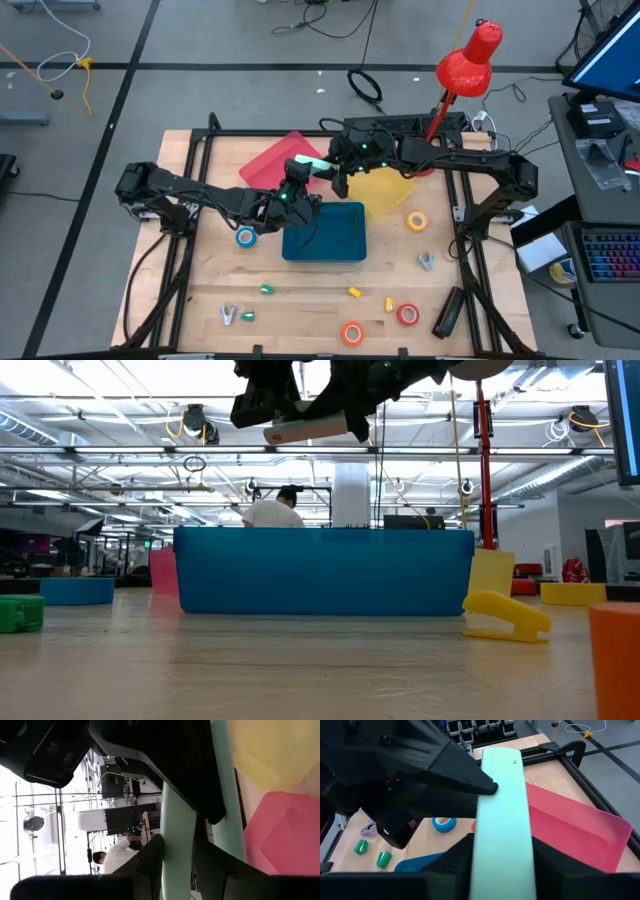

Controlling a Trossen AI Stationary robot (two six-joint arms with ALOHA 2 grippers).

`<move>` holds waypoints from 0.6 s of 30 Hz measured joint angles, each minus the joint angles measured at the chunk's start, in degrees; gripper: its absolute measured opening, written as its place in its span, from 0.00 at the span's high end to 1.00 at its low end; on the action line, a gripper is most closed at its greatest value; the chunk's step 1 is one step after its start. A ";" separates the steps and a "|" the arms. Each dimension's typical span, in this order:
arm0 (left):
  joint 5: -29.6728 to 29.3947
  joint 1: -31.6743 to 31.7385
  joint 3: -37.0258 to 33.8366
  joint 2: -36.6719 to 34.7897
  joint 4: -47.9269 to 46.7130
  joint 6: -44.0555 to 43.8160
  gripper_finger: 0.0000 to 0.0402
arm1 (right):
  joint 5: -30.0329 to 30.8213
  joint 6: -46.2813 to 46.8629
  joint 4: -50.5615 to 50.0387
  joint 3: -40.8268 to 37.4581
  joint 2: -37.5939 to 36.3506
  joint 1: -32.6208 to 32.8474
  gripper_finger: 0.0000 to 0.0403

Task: Pick and place Stapler, Stapler remover, tape
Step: Put the light blue stapler into the yellow bin

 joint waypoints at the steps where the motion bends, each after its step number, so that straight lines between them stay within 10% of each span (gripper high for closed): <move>1: 0.00 0.00 0.00 0.00 -0.04 -0.12 0.77 | -0.63 -0.05 0.02 0.00 0.00 -0.04 0.72; 18: -4.42 -0.52 0.00 0.11 2.19 -4.63 0.73 | 0.88 -0.22 -2.32 0.15 -0.13 -0.15 0.72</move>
